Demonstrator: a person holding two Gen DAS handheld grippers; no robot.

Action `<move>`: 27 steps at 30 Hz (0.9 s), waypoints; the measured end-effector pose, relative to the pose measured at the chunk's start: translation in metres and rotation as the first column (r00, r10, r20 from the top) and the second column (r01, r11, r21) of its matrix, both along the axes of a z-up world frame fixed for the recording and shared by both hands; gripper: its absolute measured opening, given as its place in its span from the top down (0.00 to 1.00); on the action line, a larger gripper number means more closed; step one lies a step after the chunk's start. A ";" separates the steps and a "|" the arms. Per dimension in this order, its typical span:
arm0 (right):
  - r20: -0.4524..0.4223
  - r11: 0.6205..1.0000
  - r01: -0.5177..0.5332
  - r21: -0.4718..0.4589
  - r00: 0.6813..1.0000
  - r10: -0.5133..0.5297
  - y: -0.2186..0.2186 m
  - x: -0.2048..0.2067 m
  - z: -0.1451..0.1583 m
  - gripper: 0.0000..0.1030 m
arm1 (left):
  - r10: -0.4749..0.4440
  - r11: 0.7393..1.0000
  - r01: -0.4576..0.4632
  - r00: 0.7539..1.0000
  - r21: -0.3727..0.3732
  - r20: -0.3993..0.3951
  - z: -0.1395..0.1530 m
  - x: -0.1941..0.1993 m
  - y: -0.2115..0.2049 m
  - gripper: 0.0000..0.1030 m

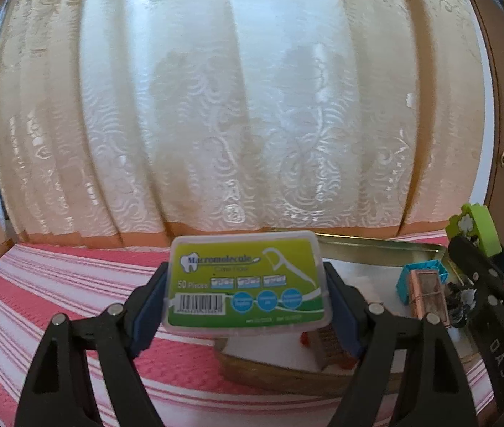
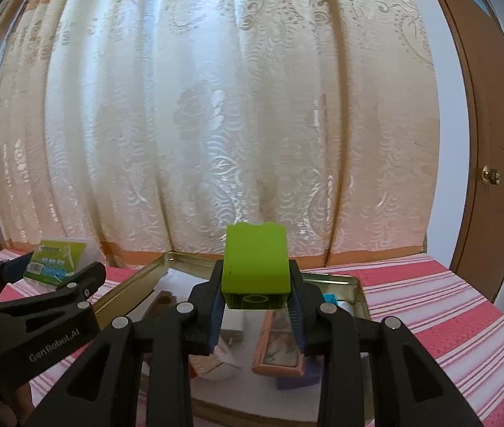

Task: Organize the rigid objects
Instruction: 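Carry the floss box and green cube over the gold tray with both tools, then lower the floss box and green cube into the tray and open both tools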

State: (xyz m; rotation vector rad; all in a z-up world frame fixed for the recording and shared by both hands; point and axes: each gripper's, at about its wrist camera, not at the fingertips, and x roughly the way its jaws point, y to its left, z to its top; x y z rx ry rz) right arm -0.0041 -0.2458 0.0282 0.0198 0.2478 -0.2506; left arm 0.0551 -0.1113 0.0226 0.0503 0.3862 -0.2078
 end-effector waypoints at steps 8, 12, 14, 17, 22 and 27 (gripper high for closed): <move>-0.011 0.999 0.038 0.000 0.999 -0.038 -0.022 0.008 -0.001 0.67 | -0.039 0.999 0.039 0.999 0.004 -0.014 -0.003 0.007 -0.026 0.22; -0.019 0.999 0.051 -0.003 0.998 -0.052 -0.030 0.012 -0.001 0.67 | -0.056 0.998 0.056 0.998 0.013 -0.017 -0.005 0.009 -0.037 0.22; -0.024 0.998 0.058 -0.007 0.998 -0.058 -0.034 0.015 -0.001 0.67 | -0.065 0.998 0.066 0.998 0.014 -0.020 -0.006 0.011 -0.043 0.22; -0.033 0.998 0.070 -0.004 0.997 -0.070 -0.041 0.019 -0.002 0.67 | -0.081 0.997 0.081 0.996 0.013 -0.027 -0.007 0.013 -0.050 0.22; -0.057 0.996 0.087 0.006 0.995 -0.086 -0.052 0.026 -0.005 0.67 | -0.104 0.995 0.104 0.993 0.004 -0.050 -0.010 0.019 -0.060 0.22; -0.083 0.995 0.092 0.031 0.993 -0.089 -0.060 0.033 -0.010 0.67 | -0.107 0.994 0.108 0.992 0.006 -0.066 -0.015 0.024 -0.065 0.22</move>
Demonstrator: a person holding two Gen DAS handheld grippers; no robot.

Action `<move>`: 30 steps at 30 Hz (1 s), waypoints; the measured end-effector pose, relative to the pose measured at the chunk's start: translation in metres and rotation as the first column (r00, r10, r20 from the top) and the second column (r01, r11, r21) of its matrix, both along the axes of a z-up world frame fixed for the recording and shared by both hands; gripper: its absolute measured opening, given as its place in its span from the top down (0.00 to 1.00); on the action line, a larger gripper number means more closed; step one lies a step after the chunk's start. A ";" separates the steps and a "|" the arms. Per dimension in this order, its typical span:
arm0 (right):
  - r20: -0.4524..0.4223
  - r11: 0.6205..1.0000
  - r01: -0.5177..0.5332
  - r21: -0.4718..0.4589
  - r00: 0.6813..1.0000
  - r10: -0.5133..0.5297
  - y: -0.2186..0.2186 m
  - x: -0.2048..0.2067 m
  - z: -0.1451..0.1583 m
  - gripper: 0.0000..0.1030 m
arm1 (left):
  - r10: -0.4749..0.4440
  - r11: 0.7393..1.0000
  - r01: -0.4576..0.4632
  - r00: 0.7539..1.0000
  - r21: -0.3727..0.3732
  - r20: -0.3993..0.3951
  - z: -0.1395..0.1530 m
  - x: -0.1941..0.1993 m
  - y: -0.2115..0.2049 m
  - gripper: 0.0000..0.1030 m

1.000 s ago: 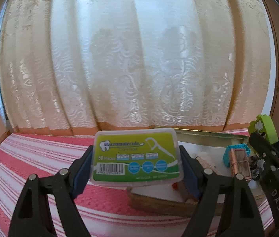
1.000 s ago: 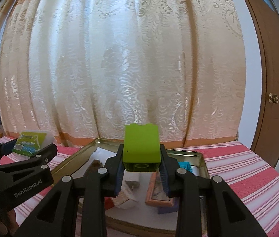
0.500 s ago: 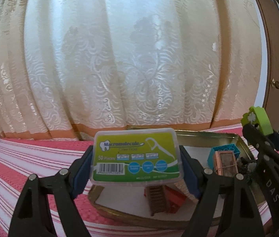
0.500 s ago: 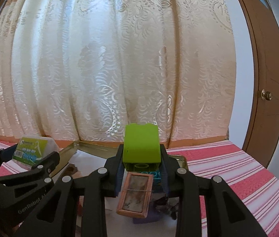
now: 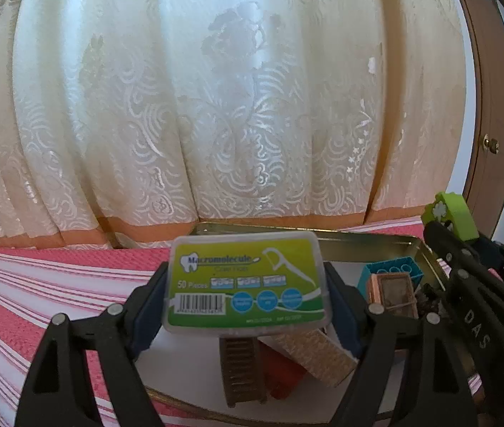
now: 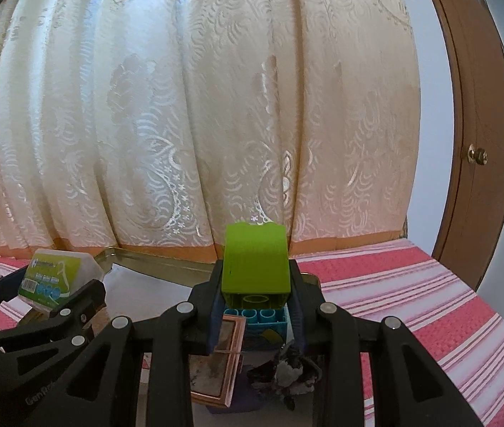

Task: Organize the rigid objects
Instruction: 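Lower the floss box and green cube into the tray and open both tools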

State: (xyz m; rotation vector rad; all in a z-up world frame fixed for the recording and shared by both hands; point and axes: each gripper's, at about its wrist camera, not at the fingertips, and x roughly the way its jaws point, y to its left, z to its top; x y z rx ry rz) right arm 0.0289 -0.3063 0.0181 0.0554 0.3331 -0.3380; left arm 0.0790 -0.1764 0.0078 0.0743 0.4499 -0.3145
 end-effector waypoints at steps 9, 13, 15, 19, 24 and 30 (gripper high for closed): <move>-0.045 1.000 -0.015 0.022 0.999 0.016 -0.002 0.011 -0.007 0.67 | -0.001 1.000 0.001 1.000 0.005 -0.019 -0.002 0.004 -0.001 0.22; -0.063 0.999 -0.015 0.029 0.998 0.017 -0.002 0.015 -0.009 0.67 | -0.003 1.000 0.003 0.999 0.007 -0.038 -0.005 0.009 -0.003 0.22; -0.074 0.999 -0.020 0.034 0.997 0.023 -0.002 0.018 -0.010 0.67 | -0.003 1.000 0.003 0.999 0.004 -0.046 -0.007 0.011 -0.004 0.22; -0.115 0.998 -0.041 0.039 0.992 0.045 0.002 0.027 -0.014 0.67 | -0.007 1.000 0.008 0.998 0.004 -0.065 -0.012 0.015 -0.006 0.22; -0.126 0.998 -0.045 0.044 0.991 0.051 0.002 0.031 -0.016 0.67 | -0.004 1.000 0.005 0.996 0.005 -0.090 -0.015 0.021 -0.006 0.22; -0.141 0.997 -0.052 0.058 0.988 0.059 0.001 0.034 -0.018 0.67 | 0.002 1.000 -0.001 0.994 0.002 -0.106 -0.017 0.026 -0.005 0.22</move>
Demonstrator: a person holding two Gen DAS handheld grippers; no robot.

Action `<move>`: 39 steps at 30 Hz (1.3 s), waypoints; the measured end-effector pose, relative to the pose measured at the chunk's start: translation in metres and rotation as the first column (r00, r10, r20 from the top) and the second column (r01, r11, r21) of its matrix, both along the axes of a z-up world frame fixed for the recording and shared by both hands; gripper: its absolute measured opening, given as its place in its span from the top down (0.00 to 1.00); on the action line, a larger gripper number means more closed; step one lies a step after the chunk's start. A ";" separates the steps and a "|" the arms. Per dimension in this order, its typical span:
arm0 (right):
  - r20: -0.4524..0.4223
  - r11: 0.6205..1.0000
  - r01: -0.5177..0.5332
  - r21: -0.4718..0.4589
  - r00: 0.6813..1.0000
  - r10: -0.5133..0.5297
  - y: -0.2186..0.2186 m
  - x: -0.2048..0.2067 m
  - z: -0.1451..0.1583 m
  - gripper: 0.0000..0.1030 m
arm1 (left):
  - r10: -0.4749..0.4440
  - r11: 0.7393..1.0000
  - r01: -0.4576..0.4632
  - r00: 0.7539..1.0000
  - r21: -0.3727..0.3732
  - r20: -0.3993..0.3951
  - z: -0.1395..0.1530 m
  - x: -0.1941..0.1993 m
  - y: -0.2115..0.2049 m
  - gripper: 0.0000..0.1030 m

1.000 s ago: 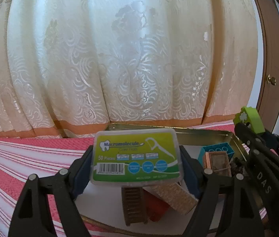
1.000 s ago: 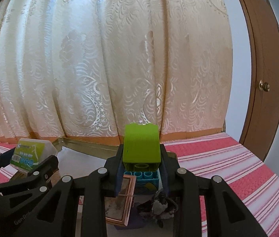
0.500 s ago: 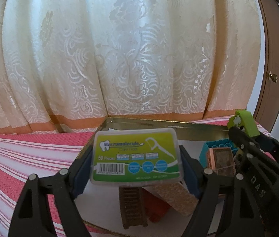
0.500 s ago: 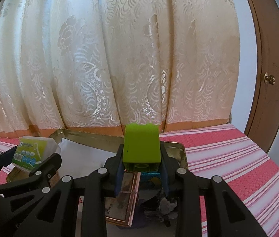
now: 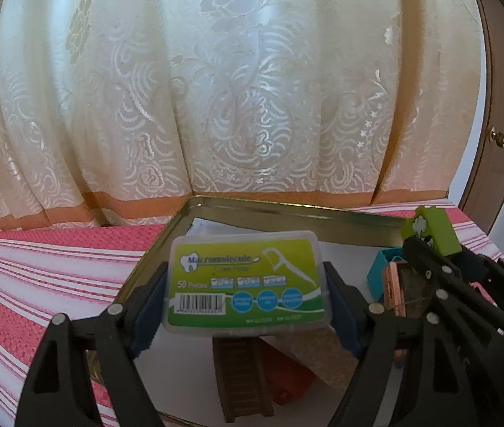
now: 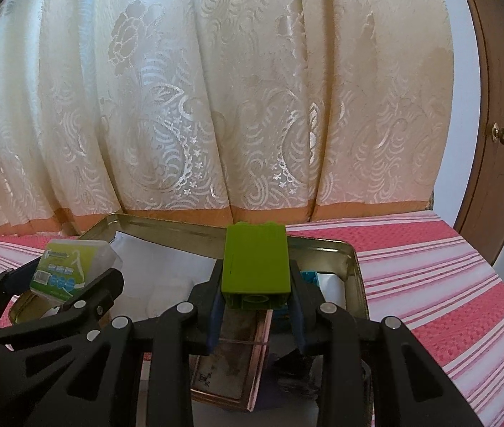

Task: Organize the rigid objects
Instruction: 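Lower the floss box and green cube into the tray and open both tools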

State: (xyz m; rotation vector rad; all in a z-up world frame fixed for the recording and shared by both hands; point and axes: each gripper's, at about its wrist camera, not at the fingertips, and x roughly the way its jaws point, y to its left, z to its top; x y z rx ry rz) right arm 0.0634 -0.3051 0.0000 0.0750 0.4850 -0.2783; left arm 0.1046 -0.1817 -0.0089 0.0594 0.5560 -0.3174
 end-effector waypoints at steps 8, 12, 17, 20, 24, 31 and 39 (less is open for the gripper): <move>-0.023 1.000 -0.002 0.010 1.000 0.003 0.001 0.002 -0.001 0.67 | 0.003 1.000 -0.003 1.000 0.017 -0.002 -0.002 0.002 -0.002 0.22; -0.035 1.000 -0.006 0.006 0.999 0.006 0.003 0.002 -0.002 0.67 | 0.011 1.000 -0.011 1.000 0.023 0.000 -0.003 0.002 0.000 0.22; -0.043 1.000 0.000 0.009 0.999 0.000 0.004 0.002 -0.002 0.67 | 0.018 1.000 -0.018 1.000 0.024 0.004 -0.003 0.001 0.001 0.22; -0.039 1.000 0.004 0.009 0.999 -0.004 0.004 0.002 -0.002 0.67 | 0.023 0.999 -0.023 1.000 0.028 0.008 -0.004 0.001 0.001 0.22; -0.037 1.000 0.003 0.002 0.999 -0.003 0.006 0.003 -0.002 0.67 | 0.038 0.998 -0.038 0.999 0.047 0.020 -0.004 0.000 0.002 0.22; -0.059 0.998 -0.042 0.036 0.997 0.044 0.010 0.007 -0.007 0.67 | 0.061 0.998 -0.059 0.995 0.022 -0.077 -0.011 0.012 0.013 0.22; -0.069 0.994 -0.062 0.094 0.995 0.069 0.008 0.008 -0.013 0.64 | 0.108 0.994 -0.105 0.988 0.034 -0.109 -0.014 0.014 0.017 0.13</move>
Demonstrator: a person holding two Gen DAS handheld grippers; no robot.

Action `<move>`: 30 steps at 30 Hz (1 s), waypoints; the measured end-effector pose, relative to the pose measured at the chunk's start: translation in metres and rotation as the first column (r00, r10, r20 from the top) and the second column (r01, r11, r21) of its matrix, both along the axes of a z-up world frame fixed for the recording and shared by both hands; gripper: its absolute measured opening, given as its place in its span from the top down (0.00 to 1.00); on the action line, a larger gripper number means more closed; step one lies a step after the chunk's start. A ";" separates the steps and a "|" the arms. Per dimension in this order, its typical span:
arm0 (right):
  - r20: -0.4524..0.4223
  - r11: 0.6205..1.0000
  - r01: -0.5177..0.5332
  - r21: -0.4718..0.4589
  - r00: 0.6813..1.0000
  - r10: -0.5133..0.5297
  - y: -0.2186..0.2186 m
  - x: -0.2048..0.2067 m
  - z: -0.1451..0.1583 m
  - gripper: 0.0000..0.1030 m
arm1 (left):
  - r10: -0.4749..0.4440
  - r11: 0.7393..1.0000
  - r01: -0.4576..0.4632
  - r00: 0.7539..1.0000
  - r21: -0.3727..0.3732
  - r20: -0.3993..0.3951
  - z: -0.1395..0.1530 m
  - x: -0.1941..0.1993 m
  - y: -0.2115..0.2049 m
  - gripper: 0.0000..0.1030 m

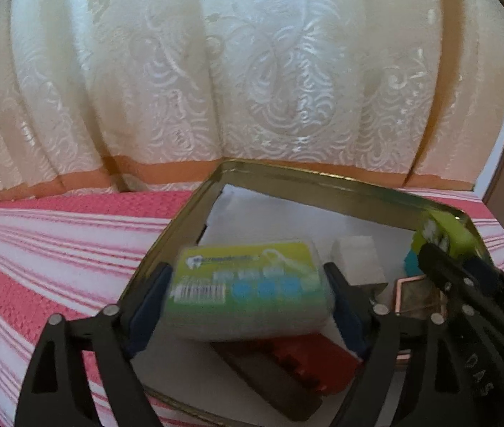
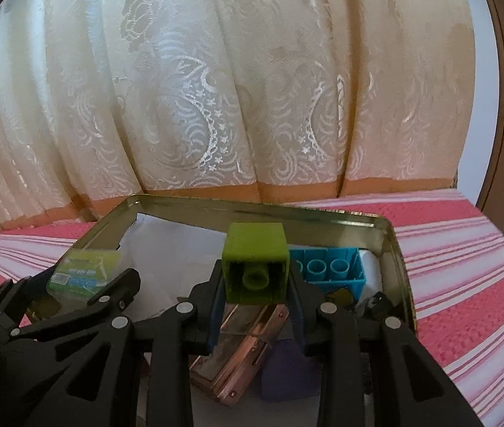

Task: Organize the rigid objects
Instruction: 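Lower the floss box and green cube into the tray and open both tools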

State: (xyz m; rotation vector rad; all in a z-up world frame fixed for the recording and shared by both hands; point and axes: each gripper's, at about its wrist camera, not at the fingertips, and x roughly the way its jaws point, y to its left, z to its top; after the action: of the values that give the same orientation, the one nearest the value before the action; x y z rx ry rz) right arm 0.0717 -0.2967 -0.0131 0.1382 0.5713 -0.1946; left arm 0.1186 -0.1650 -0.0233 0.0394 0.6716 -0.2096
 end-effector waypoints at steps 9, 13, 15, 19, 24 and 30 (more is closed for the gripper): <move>0.017 1.000 0.005 0.028 1.000 -0.005 -0.002 -0.006 0.002 0.61 | 0.025 1.000 -0.025 1.000 -0.019 0.006 0.000 -0.002 0.005 0.06; 0.037 0.999 0.032 0.027 0.999 -0.033 -0.004 -0.011 0.004 0.50 | 0.030 0.998 -0.029 1.000 -0.047 0.010 0.001 -0.003 0.006 0.06; 0.045 0.997 0.056 0.044 0.997 -0.058 -0.009 -0.014 0.004 0.37 | 0.033 0.998 -0.032 0.999 -0.062 0.012 0.001 -0.003 0.008 0.06; 0.073 0.996 0.069 0.064 0.995 -0.073 -0.012 -0.019 0.006 0.35 | 0.034 0.997 -0.033 0.999 -0.066 0.016 0.002 -0.004 0.008 0.05; 0.124 0.991 0.119 0.069 0.984 -0.126 -0.015 -0.029 0.012 0.21 | 0.025 1.000 -0.026 0.996 0.011 0.087 0.006 -0.014 0.003 0.00; 0.254 0.982 0.174 0.074 0.949 -0.187 -0.019 -0.052 0.025 0.14 | 0.046 0.994 -0.065 0.976 0.083 0.211 0.015 -0.037 0.010 0.00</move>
State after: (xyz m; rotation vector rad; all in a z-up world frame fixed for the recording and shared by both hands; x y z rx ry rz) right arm 0.0194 -0.3160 0.0118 0.2619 0.3012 -0.3345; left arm 0.0812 -0.1555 -0.0079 0.1265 0.4712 -0.1189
